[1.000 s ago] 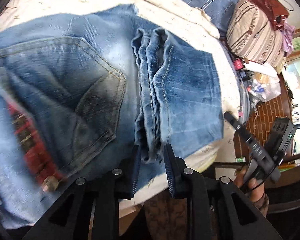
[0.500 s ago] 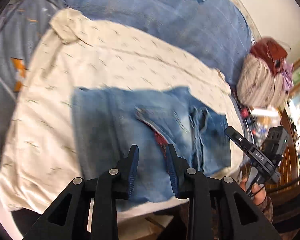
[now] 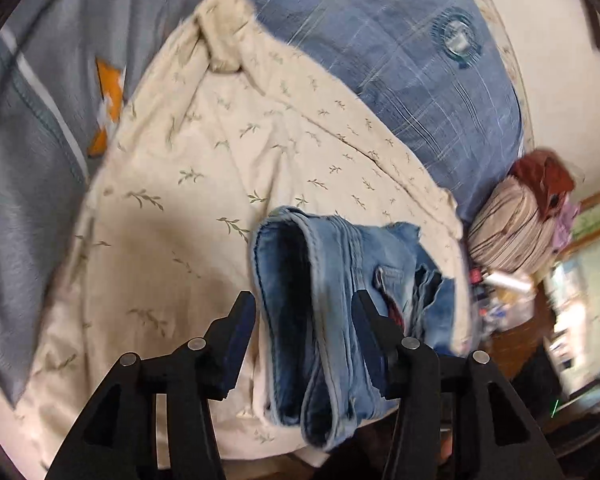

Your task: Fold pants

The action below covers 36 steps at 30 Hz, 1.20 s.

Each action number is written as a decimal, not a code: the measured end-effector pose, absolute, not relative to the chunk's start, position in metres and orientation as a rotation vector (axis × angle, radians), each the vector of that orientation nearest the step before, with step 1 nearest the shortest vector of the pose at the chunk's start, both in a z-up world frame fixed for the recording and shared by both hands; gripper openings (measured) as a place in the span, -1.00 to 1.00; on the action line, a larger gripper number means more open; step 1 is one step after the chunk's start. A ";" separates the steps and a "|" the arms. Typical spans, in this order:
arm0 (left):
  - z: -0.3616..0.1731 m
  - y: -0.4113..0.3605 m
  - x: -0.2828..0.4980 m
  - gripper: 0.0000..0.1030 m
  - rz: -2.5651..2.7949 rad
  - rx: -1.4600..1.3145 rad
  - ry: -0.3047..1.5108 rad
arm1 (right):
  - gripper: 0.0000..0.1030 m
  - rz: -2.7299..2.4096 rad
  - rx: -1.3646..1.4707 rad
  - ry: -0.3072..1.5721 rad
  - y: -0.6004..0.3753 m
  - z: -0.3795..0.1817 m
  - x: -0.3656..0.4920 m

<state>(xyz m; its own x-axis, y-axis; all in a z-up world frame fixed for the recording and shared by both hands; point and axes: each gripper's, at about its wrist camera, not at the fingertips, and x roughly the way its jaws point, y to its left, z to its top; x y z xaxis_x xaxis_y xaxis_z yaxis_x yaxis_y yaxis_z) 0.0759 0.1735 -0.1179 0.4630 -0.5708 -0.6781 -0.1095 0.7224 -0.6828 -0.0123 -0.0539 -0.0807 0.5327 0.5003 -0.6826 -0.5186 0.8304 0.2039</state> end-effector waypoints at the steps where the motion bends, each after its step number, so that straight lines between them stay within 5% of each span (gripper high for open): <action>1: -0.125 0.176 0.082 -0.05 -0.333 -0.775 1.080 | 0.17 0.608 -0.076 0.790 -0.045 -0.079 -0.018; 4: -0.138 0.178 0.098 -0.02 -0.379 -0.820 1.106 | 0.38 0.635 -0.251 0.749 -0.008 -0.079 -0.036; 16: -0.182 0.168 0.148 0.14 -0.441 -0.866 1.220 | 0.40 0.592 -0.627 0.725 0.079 -0.132 -0.051; 18: -0.184 0.160 0.153 0.09 -0.437 -0.836 1.232 | 0.40 0.584 -0.632 0.725 0.084 -0.136 -0.045; 19: -0.181 0.158 0.155 -0.15 -0.441 -0.823 1.225 | 0.38 0.592 -0.601 0.733 0.082 -0.137 -0.041; 20: -0.179 0.157 0.155 -0.42 -0.443 -0.814 1.217 | 0.29 0.598 -0.576 0.741 0.080 -0.137 -0.039; 21: -0.176 0.155 0.156 -0.47 -0.449 -0.809 1.212 | 0.22 0.608 -0.545 0.749 0.076 -0.135 -0.036; 23: -0.170 0.151 0.159 -0.62 -0.442 -0.790 1.200 | -0.45 0.641 -0.468 0.780 0.066 -0.131 -0.031; 26: -0.156 0.144 0.153 -0.67 -0.423 -0.764 1.185 | -0.65 0.661 -0.436 0.767 0.063 -0.121 -0.037; 36: -0.120 0.133 0.138 -0.70 -0.374 -0.674 1.159 | -0.67 0.667 -0.219 0.756 0.024 -0.094 -0.038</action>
<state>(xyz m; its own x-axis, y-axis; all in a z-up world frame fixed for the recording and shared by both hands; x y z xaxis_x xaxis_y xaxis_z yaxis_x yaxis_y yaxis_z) 0.1376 0.1326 -0.1198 0.3706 -0.5960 -0.7124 -0.0669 0.7479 -0.6605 -0.0379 0.0243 -0.0936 0.5354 0.4793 -0.6954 -0.6308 0.7745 0.0481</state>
